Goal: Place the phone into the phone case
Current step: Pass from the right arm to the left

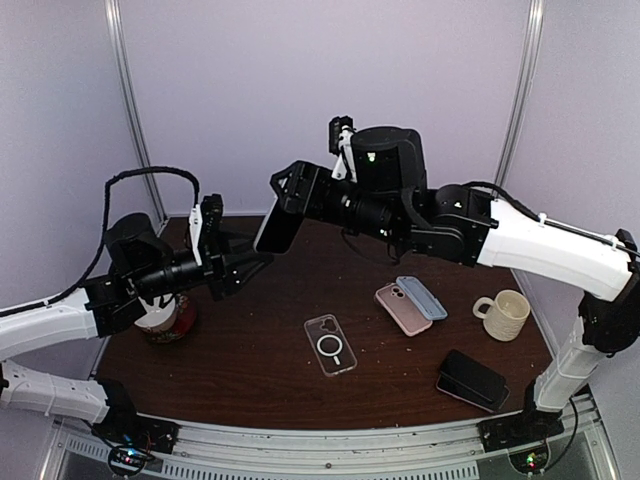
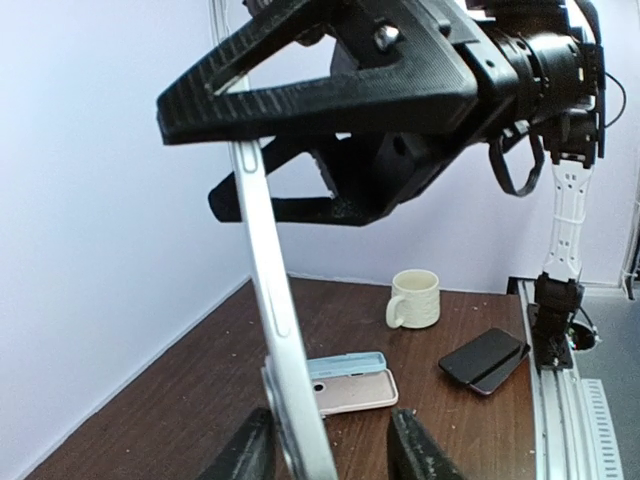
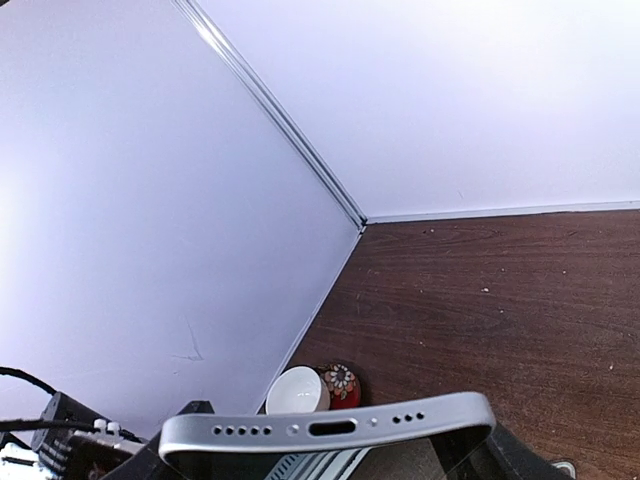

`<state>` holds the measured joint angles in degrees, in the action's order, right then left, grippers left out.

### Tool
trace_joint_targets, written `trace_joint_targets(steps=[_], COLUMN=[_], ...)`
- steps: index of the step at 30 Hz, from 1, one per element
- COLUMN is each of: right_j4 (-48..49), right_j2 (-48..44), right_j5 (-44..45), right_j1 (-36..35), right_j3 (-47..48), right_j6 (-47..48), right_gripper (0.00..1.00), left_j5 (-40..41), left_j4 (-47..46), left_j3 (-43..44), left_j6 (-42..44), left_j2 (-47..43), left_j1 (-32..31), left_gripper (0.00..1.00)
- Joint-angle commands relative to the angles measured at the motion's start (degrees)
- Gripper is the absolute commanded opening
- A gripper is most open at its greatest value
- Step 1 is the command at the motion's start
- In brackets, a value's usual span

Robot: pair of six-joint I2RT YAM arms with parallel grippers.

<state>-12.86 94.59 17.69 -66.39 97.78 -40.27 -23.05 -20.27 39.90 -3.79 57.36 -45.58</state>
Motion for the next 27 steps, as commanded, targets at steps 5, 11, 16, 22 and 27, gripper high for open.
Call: trace_joint_targets(steps=[5,11,16,22,27], right_j4=[4.4,3.8,3.1,-2.1,-11.4], right_j2=[-0.5,-1.0,-1.7,-7.4,-14.8], right_j5=[-1.0,-0.4,-1.6,-12.2,-26.5], right_j1=[-0.2,-0.1,0.3,4.2,10.0], right_j3=[0.3,-1.0,-3.7,-9.2,-17.1], right_j6=[-0.9,0.0,0.7,9.5,20.3], right_gripper=[0.41,0.41,0.46,0.87,0.96], left_j5=[5.5,7.1,8.3,13.0,17.6], left_j4=[-7.4,-6.5,-6.0,7.1,24.8], left_j3=[1.0,1.1,0.4,3.0,7.8], left_j6=[1.8,1.0,0.0,2.8,8.4], left_j2=[2.7,1.9,0.2,-2.1,-1.7], left_j1=[-2.2,-2.4,-2.4,-2.4,-2.4], left_gripper=[0.28,0.00,0.00,0.00,0.00])
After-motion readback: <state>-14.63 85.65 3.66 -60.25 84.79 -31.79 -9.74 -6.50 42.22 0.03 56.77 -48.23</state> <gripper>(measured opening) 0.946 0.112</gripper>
